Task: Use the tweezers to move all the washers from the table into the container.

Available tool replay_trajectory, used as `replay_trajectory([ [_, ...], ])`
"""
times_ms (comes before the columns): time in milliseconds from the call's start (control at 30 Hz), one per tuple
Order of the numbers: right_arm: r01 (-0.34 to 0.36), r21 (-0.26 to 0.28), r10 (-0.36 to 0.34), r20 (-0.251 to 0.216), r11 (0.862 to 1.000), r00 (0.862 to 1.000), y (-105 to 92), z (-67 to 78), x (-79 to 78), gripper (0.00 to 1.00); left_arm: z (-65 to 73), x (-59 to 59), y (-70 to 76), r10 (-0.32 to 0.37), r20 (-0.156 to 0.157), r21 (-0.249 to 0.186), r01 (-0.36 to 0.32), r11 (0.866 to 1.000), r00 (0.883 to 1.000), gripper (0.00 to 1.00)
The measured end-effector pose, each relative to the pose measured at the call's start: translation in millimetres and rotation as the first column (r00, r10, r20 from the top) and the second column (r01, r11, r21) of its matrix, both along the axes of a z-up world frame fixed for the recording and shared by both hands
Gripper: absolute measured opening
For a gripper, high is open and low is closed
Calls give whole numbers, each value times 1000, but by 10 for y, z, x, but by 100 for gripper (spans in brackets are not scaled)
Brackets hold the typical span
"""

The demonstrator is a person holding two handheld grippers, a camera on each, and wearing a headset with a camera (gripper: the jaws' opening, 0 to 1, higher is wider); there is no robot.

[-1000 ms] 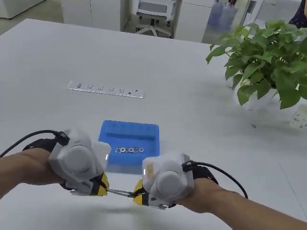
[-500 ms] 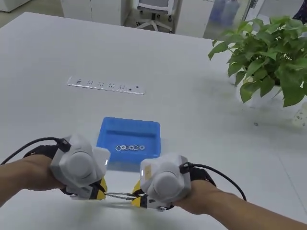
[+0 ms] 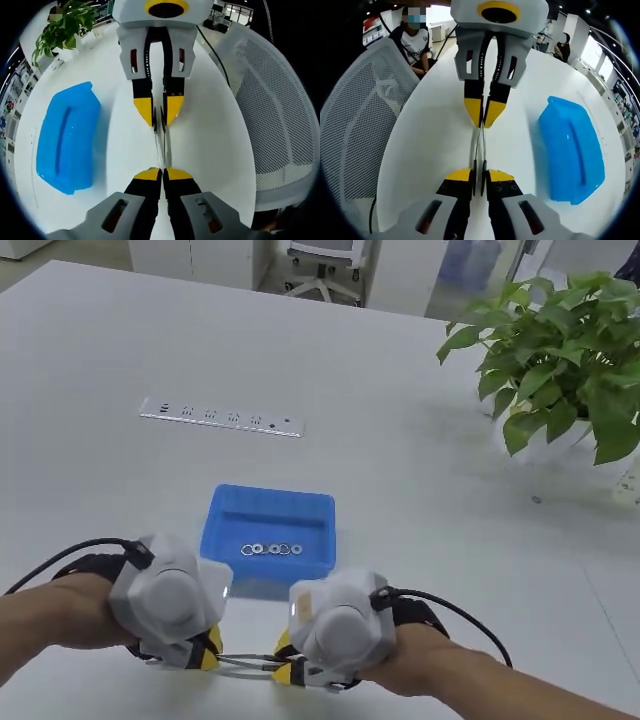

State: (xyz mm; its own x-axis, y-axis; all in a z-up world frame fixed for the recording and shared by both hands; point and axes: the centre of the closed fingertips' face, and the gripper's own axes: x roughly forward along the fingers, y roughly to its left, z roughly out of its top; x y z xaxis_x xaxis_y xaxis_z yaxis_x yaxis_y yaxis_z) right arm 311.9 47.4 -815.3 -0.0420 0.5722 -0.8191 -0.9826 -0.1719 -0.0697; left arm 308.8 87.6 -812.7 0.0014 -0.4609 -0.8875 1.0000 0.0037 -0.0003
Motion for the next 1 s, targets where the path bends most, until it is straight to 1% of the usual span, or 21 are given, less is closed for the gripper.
replay_trajectory([
  [167,9,-2,-9,-6,1000,1000,-5,-12,3,13,-36,-16,7,-4,-4,12,4,1000,1000,6],
  [500,21,0,-21,-19,1000,1000,-1,-17,5,15,-36,-24,14,13,-17,13,-12,1000,1000,7],
  [667,28,4,-28,-20,1000,999,5,-11,4,18,-27,-28,36,17,-12,18,-17,1000,1000,8],
  [800,56,20,-55,-17,998,998,-8,29,34,21,9,1,48,36,-5,11,-36,999,999,10],
  [867,76,33,-75,-28,997,997,-19,68,44,24,53,13,50,53,-3,1,-53,999,999,11],
  [933,92,44,-91,-13,995,996,-42,117,79,26,105,27,55,75,5,-11,-75,997,997,14],
  [1000,117,64,-116,-20,991,993,-59,174,98,30,162,37,63,111,2,-29,-111,993,994,17],
])
